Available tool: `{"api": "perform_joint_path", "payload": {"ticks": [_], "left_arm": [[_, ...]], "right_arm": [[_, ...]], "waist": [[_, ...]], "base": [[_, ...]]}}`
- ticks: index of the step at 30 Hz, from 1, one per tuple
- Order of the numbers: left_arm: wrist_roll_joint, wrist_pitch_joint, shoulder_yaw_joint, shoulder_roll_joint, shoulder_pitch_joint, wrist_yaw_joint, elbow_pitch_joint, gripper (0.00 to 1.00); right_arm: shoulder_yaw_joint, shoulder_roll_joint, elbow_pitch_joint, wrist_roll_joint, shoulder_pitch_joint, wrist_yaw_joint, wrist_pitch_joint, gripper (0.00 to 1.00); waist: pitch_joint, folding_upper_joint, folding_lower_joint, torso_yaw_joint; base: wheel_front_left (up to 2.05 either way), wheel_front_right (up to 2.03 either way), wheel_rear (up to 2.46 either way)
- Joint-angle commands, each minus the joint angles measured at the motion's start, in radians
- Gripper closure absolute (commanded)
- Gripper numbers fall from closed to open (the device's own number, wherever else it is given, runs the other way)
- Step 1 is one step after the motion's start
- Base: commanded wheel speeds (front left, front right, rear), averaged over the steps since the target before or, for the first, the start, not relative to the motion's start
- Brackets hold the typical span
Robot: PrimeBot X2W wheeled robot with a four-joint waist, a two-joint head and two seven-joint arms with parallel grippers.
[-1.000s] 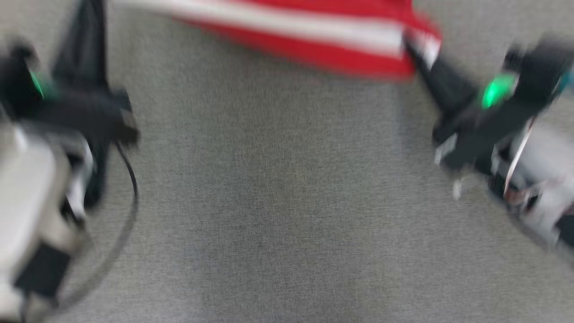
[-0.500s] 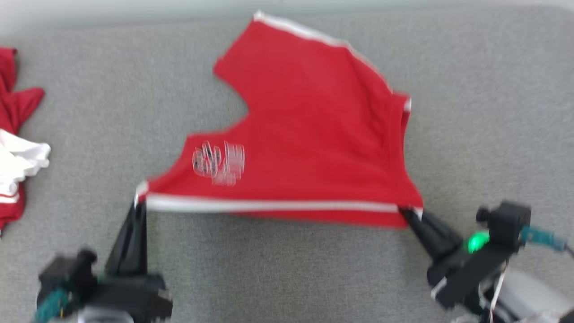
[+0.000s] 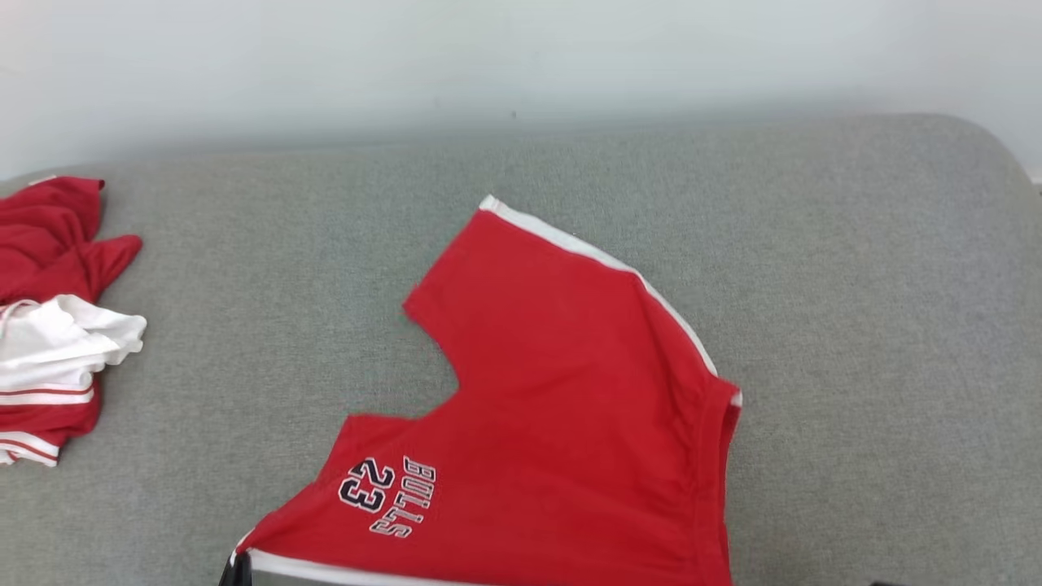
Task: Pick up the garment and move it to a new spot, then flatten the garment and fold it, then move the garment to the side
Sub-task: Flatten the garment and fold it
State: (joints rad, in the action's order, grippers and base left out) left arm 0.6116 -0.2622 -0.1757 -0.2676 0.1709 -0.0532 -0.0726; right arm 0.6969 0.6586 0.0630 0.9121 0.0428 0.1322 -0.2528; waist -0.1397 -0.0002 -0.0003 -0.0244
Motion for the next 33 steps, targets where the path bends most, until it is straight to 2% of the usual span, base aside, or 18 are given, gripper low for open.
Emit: {"api": "perform_joint_path", "payload": {"ticks": [1,6,12,17,24,33], "left_arm": [[-0.013,-0.004,0.023,0.0,0.016,0.002,-0.008,1.0],[-0.046,-0.004,0.014,-0.006,-0.021,0.025,-0.001,1.0],[-0.096,0.044,-0.017,-0.064,-0.148,0.054,0.013,1.0],[-0.138,0.151,-0.054,-0.132,-0.356,0.103,0.011,1.0],[-0.179,0.301,-0.121,-0.208,-0.645,0.158,-0.06,1.0],[-0.21,0.404,-0.214,-0.261,-0.93,0.181,-0.259,1.0]], "right_arm": [[-0.005,0.0,-0.009,-0.024,0.028,-0.003,0.012,1.0],[-0.034,-0.031,-0.063,-0.046,0.038,-0.003,0.029,1.0],[-0.09,-0.071,-0.094,-0.019,-0.003,-0.003,0.039,1.0],[-0.14,-0.109,-0.087,0.008,-0.077,-0.003,0.047,1.0],[-0.154,-0.166,-0.018,0.003,-0.234,-0.003,0.045,1.0],[-0.127,-0.255,0.105,-0.018,-0.423,-0.003,0.021,1.0]], "waist": [[0.022,0.0002,0.0003,0.012],[0.021,0.0002,0.0003,0.006],[0.0,0.0002,0.0003,-0.008],[-0.049,0.0002,0.0003,-0.048],[-0.155,0.0002,0.0003,-0.137],[-0.269,0.0002,0.0003,-0.238]], "base": [[0.0,0.0,0.0],[0.0,0.0,0.0],[0.0,0.0,0.0],[0.0,0.0,0.0],[0.0,0.0,0.0],[0.0,0.0,0.0]]}}
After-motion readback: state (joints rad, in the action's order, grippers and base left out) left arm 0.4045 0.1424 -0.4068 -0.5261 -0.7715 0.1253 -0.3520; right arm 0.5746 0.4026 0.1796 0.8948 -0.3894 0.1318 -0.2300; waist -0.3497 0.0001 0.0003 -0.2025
